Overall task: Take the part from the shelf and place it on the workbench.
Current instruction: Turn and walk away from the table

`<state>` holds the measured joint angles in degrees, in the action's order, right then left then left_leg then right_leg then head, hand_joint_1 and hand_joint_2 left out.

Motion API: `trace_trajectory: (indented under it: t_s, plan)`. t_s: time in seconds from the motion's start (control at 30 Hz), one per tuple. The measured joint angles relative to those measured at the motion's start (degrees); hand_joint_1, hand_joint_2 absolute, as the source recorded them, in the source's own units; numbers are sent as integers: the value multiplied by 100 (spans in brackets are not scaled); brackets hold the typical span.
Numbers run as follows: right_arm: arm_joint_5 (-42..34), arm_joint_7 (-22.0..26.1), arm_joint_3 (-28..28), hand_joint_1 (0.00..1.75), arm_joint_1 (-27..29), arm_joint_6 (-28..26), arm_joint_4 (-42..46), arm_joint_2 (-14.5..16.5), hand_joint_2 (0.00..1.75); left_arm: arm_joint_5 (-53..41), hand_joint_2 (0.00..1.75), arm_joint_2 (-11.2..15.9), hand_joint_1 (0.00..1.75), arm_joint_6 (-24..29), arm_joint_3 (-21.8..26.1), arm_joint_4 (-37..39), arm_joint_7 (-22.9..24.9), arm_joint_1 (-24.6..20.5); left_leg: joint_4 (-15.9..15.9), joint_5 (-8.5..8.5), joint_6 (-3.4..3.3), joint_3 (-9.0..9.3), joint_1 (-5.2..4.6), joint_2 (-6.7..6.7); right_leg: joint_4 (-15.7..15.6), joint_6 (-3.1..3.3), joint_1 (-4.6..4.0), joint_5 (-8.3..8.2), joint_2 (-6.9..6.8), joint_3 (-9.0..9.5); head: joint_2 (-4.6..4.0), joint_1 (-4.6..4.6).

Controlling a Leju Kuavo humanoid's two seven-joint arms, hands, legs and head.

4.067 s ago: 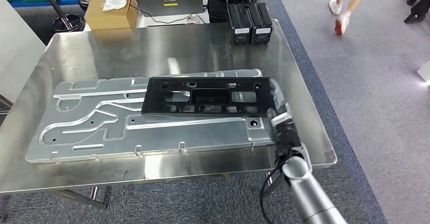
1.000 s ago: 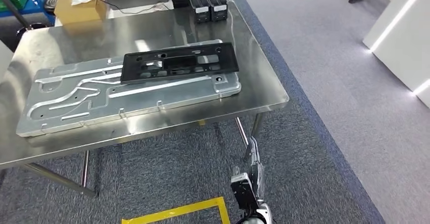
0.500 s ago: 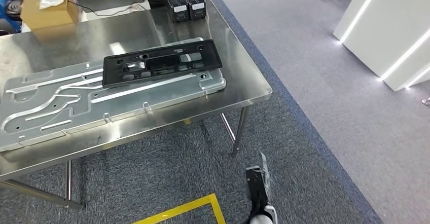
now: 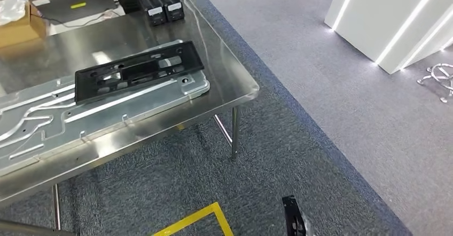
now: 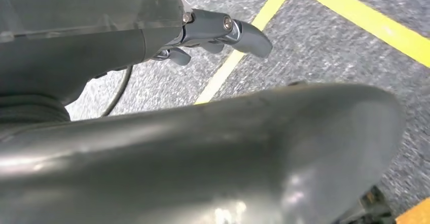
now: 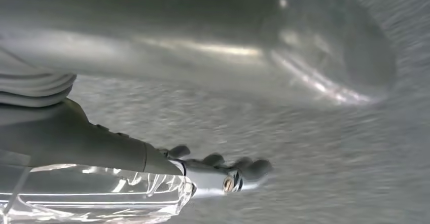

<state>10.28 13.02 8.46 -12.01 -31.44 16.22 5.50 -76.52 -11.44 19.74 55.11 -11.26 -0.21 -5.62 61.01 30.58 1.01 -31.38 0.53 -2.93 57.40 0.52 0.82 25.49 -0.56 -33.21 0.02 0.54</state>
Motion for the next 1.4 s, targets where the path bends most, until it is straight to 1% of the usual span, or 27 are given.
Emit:
trace_trajectory:
  t_s: [0.07,0.13,0.17,0.2,0.23,0.3,0.33,0.4,0.43,0.5,0.57,0.6,0.63,0.67,0.73,0.8,0.87,0.93,1.0,1.07,1.13,1.17,1.2,1.23,1.3,1.37,1.4]
  plan:
    - [-49,-216,-62,0,29,107,-98,-46,0,-21,0,2,0,2,-5,0,5,20,774,388,19,-343,17,178,0,42,-8,-3,96,-7,-1,4]
    - [-71,-396,-114,0,89,155,-185,-82,0,-26,0,8,0,2,-7,0,16,41,1298,523,24,-603,19,231,8,51,-24,-2,210,-8,-1,4]
    - [-70,-468,-130,0,123,162,-223,-101,0,-25,0,11,0,3,-7,0,20,47,1261,426,16,-599,19,241,15,50,-29,-2,271,-5,0,4]
    - [-67,-529,-139,0,151,163,-256,-120,0,-23,0,15,0,5,-7,0,22,50,998,233,-3,-489,19,260,22,49,-33,-1,336,-1,0,4]
    - [-62,-579,-146,0,174,163,-284,-136,0,-19,0,19,0,8,-7,0,24,49,593,3,-31,-311,19,329,30,44,-33,1,402,1,-1,4]
    - [-53,-657,-154,0,199,164,-324,-153,0,-9,0,28,0,13,-7,0,32,46,-112,-265,-84,-5,18,518,53,4,-42,4,525,-16,-1,2]
    - [-50,-692,-156,0,214,164,-341,-161,0,-4,0,32,0,14,-7,0,37,44,-277,-294,-104,60,9,583,59,-31,-35,0,574,-34,-1,1]
    - [-46,-766,-166,0,259,162,-373,-185,0,7,0,36,0,15,-7,0,46,37,-334,-294,-142,79,-11,553,46,-119,-14,-27,662,-64,-1,1]
    - [-48,-799,-174,0,289,160,-388,-206,0,12,0,34,0,15,-7,0,50,34,-368,-321,-175,95,-7,501,54,-153,-5,-24,666,-69,-1,1]
    - [-56,-863,-188,0,328,158,-415,-244,0,17,0,32,0,15,-7,0,56,30,-451,-383,-254,131,16,392,292,-211,-13,143,474,-180,-1,-28]
    - [-63,-905,-193,0,339,158,-431,-264,0,10,0,32,0,15,-7,0,57,39,-483,-403,-296,138,10,270,961,-266,-1,507,200,-505,-1,-58]
    - [-66,-921,-195,0,346,158,-439,-273,0,3,0,33,0,15,-6,0,57,47,-480,-398,-297,136,3,201,1329,-295,11,654,138,-688,-1,-60]
    - [-67,-935,-197,0,364,158,-447,-282,0,-2,0,33,0,15,-6,0,57,52,-476,-390,-297,136,-2,137,1563,-319,24,707,109,-804,0,-59]
    - [-68,-949,-199,0,386,159,-457,-289,0,-7,0,34,0,15,-6,0,56,53,-470,-378,-294,139,-4,76,1589,-335,36,652,89,-817,-1,-60]
    - [-61,-971,-201,0,420,161,-473,-310,0,-7,0,33,0,15,-7,0,50,50,-450,-344,-268,156,-4,-28,1005,-339,48,303,3,-504,-1,-61]
    - [-43,-983,-201,0,418,170,-479,-325,0,8,0,33,0,11,-7,0,35,47,-427,-299,-215,182,-26,-120,284,-278,21,51,-169,-123,0,-59]
    - [-20,-994,-201,0,414,185,-480,-329,0,46,0,33,0,-1,-5,0,20,43,-421,-266,-154,210,-51,-200,46,-195,-19,20,-223,-12,-1,-55]
    - [6,-1004,-201,0,429,192,-486,-331,0,95,0,34,0,-26,2,0,20,38,-424,-237,-87,235,-50,-261,29,-124,-19,2,-121,-20,-1,-53]
    - [26,-1010,-201,0,434,193,-493,-332,0,152,0,35,0,-61,21,0,35,35,-222,-61,-33,176,-31,-131,-8,-51,4,-29,-30,-10,1,-46]
    - [42,-1014,-201,0,423,193,-494,-332,0,211,0,36,0,-99,51,0,54,44,447,336,-11,-106,-7,118,-22,-1,9,-55,62,-19,-1,-38]
    - [51,-1025,-201,0,419,193,-495,-334,0,254,0,36,0,-125,83,0,70,62,1156,628,-5,-432,1,227,-12,19,-7,-68,178,-44,-2,-36]
    - [52,-1036,-201,0,423,193,-497,-335,0,266,0,36,0,-132,98,0,78,69,1261,613,-8,-486,1,241,-2,20,-12,-72,242,-55,-2,-35]
    - [54,-1047,-201,0,428,192,-499,-335,0,275,0,36,0,-136,111,0,85,73,1129,480,-18,-428,1,252,11,18,-14,-75,308,-61,-2,-35]
    - [55,-1056,-201,0,431,191,-501,-335,0,279,0,36,0,-137,121,0,88,72,791,266,-37,-270,2,290,26,13,-14,-77,373,-65,-2,-35]
    - [65,-1064,-201,0,425,188,-503,-333,0,274,0,36,0,-135,138,0,89,67,8,-82,-83,82,6,507,64,-17,-16,-83,493,-87,-1,-37]
    - [83,-1069,-201,0,421,187,-503,-332,0,257,0,37,0,-126,150,0,80,57,-325,-175,-116,209,-6,638,79,-85,-13,-101,583,-126,-1,-41]
    - [93,-1072,-201,0,424,187,-504,-333,0,247,0,37,0,-115,153,0,75,52,-336,-188,-132,204,-21,600,71,-130,-10,-120,626,-142,-1,-42]
